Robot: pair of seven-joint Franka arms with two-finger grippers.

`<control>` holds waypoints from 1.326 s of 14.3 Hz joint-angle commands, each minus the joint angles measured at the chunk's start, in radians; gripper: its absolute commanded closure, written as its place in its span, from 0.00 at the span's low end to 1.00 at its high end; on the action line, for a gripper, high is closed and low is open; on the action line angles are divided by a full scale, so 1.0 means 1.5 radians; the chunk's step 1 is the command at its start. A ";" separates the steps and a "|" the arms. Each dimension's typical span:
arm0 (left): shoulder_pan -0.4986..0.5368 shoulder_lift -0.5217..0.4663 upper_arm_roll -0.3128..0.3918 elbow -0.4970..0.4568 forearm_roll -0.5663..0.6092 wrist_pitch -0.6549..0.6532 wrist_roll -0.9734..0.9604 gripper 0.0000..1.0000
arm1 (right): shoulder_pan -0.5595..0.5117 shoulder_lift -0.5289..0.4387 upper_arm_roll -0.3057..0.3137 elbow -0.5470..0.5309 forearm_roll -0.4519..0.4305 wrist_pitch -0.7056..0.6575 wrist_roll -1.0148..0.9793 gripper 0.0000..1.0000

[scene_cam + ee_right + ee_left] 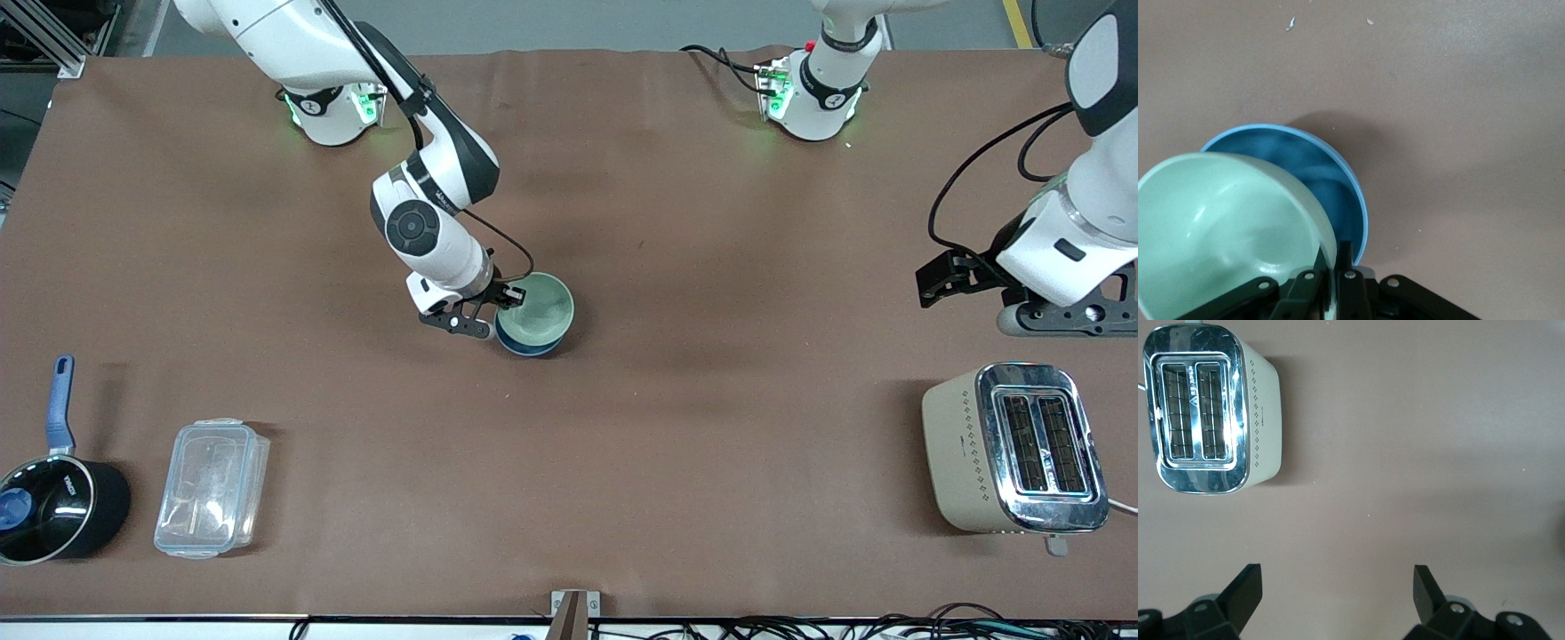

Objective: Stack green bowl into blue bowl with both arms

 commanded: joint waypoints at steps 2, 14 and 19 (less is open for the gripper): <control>0.006 -0.016 -0.009 -0.015 -0.010 -0.014 0.001 0.00 | -0.004 -0.008 0.000 -0.009 0.006 0.009 0.010 0.58; 0.006 -0.025 -0.009 -0.025 -0.010 -0.014 -0.001 0.00 | -0.167 -0.239 -0.002 0.046 -0.209 -0.252 -0.014 0.00; 0.005 -0.024 -0.010 -0.025 -0.020 -0.013 0.000 0.00 | -0.303 -0.311 -0.017 0.134 -0.208 -0.390 -0.271 0.00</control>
